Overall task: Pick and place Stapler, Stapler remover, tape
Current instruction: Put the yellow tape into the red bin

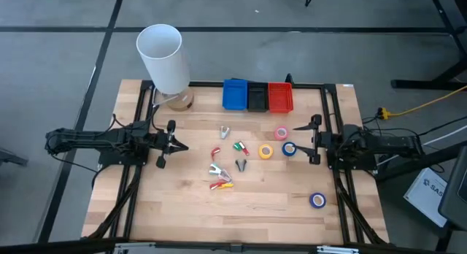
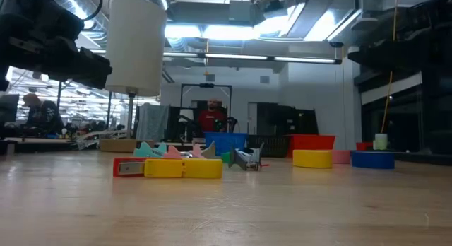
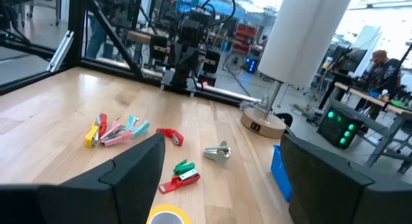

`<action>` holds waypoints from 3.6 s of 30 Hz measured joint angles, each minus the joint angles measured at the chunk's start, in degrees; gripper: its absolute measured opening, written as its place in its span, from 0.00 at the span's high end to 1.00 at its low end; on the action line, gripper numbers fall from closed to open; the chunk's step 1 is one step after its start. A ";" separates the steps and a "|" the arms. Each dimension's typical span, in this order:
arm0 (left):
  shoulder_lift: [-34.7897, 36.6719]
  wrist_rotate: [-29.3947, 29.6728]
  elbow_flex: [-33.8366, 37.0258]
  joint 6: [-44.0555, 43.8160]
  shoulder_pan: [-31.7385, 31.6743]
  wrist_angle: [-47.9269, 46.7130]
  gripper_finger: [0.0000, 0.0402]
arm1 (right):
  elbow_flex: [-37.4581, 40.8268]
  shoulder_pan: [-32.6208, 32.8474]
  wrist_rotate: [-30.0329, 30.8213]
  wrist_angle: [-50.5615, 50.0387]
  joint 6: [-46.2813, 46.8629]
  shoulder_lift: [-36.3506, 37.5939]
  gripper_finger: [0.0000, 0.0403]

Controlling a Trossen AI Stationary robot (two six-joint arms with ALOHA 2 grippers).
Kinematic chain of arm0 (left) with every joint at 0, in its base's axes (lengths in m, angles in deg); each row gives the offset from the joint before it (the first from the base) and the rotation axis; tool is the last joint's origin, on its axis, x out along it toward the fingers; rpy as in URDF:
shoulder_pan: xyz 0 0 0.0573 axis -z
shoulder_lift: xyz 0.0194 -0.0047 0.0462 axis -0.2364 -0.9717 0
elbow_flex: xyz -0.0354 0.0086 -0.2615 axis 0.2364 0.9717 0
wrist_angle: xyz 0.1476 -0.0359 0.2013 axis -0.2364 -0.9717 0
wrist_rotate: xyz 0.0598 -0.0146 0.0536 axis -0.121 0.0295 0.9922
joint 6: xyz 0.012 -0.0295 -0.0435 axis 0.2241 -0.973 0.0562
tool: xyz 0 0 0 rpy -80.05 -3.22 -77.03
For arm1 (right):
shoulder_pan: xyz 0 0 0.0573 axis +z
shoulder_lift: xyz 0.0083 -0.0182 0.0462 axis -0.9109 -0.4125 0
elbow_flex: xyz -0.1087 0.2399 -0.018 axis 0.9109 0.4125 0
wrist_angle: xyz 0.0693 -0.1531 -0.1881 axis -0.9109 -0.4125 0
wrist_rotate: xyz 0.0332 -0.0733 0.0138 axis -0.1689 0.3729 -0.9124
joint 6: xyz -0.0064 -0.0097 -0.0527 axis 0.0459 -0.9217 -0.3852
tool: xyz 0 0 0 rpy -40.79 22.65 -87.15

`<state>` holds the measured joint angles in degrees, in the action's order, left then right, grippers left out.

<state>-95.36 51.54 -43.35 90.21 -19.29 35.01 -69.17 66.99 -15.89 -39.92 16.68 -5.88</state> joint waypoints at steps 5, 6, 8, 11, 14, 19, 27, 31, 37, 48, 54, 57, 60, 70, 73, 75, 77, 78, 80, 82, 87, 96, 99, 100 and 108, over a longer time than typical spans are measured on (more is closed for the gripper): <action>-0.02 -0.02 0.01 0.00 -0.01 -0.01 0.96 | -8.98 0.01 0.01 -10.05 0.01 -5.23 0.23; 0.00 0.00 0.01 0.00 0.00 -0.01 0.96 | -11.04 0.01 -0.01 -11.69 0.01 -6.90 0.23; -0.01 0.00 -0.01 0.00 -0.01 -0.01 0.96 | -15.51 0.01 -0.01 -15.13 -0.01 -10.67 0.23; -0.01 0.00 -0.01 0.00 -0.01 -0.01 0.96 | -21.84 0.01 0.00 -18.57 -0.01 -16.93 0.23; 0.00 0.00 0.01 0.00 -0.01 -0.01 0.96 | -27.65 0.01 0.01 -20.35 0.01 -23.37 0.23; -0.02 0.00 -0.01 0.00 0.00 -0.01 0.96 | -35.63 0.00 0.01 -20.21 -0.01 -33.62 0.23; -0.02 0.00 -0.01 0.00 0.00 -0.01 0.96 | -43.79 0.07 0.01 -19.62 0.01 -45.14 0.23; -0.02 0.00 0.00 0.00 -0.01 -0.01 0.96 | -46.36 0.71 0.03 -17.35 -0.01 -48.39 0.23; -0.01 0.00 0.00 0.00 -0.01 -0.01 0.96 | -48.45 1.15 0.01 -14.16 -0.01 -51.69 0.23; -0.01 0.00 -0.01 0.00 -0.01 0.00 0.96 | -48.62 1.58 0.10 -5.86 0.01 -56.40 0.23; -0.02 0.00 0.01 0.00 -0.01 -0.01 0.96 | -52.32 3.54 0.14 -8.48 0.01 -62.26 0.23; 0.00 0.00 -0.02 0.00 -0.01 -0.01 0.96 | -58.78 4.00 0.16 -15.37 -0.01 -65.97 0.23; -0.01 0.00 0.00 0.00 0.00 -0.01 0.96 | -66.56 4.34 0.11 -26.62 -1.01 -70.22 0.23; 0.00 0.00 -0.02 0.00 -0.01 -0.01 0.96 | -78.17 7.25 -1.41 -46.94 -11.60 -81.83 0.23; 0.01 0.00 0.00 0.00 0.01 -0.01 0.96 | -77.38 8.30 -4.61 -47.22 -11.60 -83.75 0.23; -0.02 0.00 -0.02 0.00 -0.01 -0.01 0.96 | -76.27 8.61 -8.01 -47.52 -11.60 -84.80 0.23; -0.02 0.00 0.01 0.00 -0.01 0.01 0.96 | -74.78 8.65 -11.60 -48.44 -11.81 -85.55 0.23; -0.02 0.00 0.01 0.00 0.00 0.00 0.96 | -74.17 8.67 -12.85 -49.24 -12.01 -86.03 0.23; -0.02 0.00 0.00 0.00 0.01 -0.01 0.96 | -72.64 8.67 -13.46 -50.44 -12.01 -87.05 0.23; 0.00 0.00 0.00 0.00 -0.01 -0.01 0.96 | -70.48 8.49 -13.45 -50.61 -11.99 -87.72 0.23; 0.00 0.00 0.00 0.00 0.00 -0.09 0.96 | -64.00 7.56 -13.46 -48.80 -12.01 -88.03 0.23; 0.00 0.00 -0.01 0.00 0.00 -0.12 0.96 | -53.46 5.30 -13.58 -40.06 -12.01 -88.03 0.23; -0.01 0.00 0.01 0.01 0.00 -0.12 0.96 | -52.08 3.87 -13.56 -36.95 -10.69 -88.03 0.23; -0.01 0.00 -0.01 0.00 -0.01 -0.12 0.96 | -51.85 3.26 -13.54 -36.19 -10.61 -88.03 0.23; -0.01 0.00 0.00 0.00 0.01 -0.14 0.96 | -51.77 0.14 -13.52 -34.41 -10.26 -90.68 0.23</action>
<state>-95.37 51.54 -43.35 90.21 -19.28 34.87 -120.94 67.13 -29.41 -74.33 6.42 -96.56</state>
